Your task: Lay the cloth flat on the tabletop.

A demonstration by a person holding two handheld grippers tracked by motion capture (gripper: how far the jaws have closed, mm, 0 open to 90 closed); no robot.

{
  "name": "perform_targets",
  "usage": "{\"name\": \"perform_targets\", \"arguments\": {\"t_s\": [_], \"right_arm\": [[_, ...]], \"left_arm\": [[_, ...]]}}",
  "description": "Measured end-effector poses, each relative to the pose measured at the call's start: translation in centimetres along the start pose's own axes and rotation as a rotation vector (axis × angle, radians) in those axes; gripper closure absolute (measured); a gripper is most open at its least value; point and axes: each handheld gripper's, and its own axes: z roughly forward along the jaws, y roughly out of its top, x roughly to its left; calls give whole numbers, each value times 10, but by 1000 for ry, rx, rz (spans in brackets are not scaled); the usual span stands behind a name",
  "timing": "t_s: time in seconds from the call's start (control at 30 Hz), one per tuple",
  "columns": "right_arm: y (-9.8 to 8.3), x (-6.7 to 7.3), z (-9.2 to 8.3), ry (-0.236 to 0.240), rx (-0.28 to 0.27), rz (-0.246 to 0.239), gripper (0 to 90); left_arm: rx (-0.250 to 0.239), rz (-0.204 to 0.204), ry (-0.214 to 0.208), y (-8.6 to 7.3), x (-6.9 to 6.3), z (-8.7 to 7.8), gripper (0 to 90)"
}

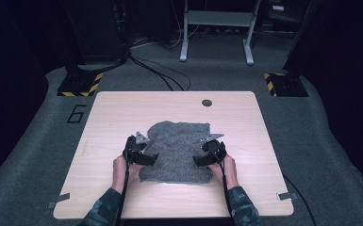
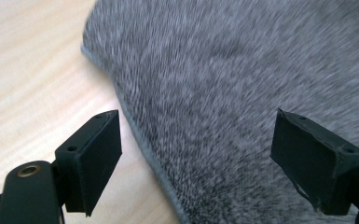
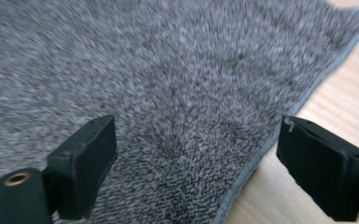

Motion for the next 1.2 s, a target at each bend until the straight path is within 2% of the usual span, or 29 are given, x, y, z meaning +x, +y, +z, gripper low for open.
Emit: {"name": "perform_targets", "arguments": {"t_s": [0.13,0.2,0.3,0.47,0.67,0.7,0.8,0.83,0.9,1.0,1.07,1.2], "right_arm": [[-7,0,-1,-12,5,-2,125],[-11,-2,-4,1,-13,-3,140],[-17,-5,-7,4,-10,3,140],[-25,-5,-10,4,-20,5,148],[-39,-1,-19,17,-41,24,150],[-42,0,-20,15,-44,22,151],[-53,3,-27,24,-71,17,155],[-58,3,-29,25,-87,18,159],[-62,2,-32,28,-94,11,170],[-65,1,-34,28,-101,0,173],[-65,1,-34,33,-99,1,173],[-65,1,-35,30,-98,7,175]], "left_arm": [[8,-8,-5,-9,-3,1,159],[18,-8,-15,-14,-5,1,170],[28,-9,-19,-20,-9,1,183],[15,-32,-27,-29,-15,-3,182],[12,-11,-36,-40,-29,-14,179],[13,-7,-41,-42,-32,-16,178],[17,-2,-92,-45,-36,-26,171],[7,0,-93,-44,-35,-29,174],[-20,-29,-87,-40,-28,-35,181],[-39,-57,-50,-25,-2,-39,193],[-54,-92,-29,-13,17,-35,218],[-63,-122,-3,6,39,-24,260]]}}
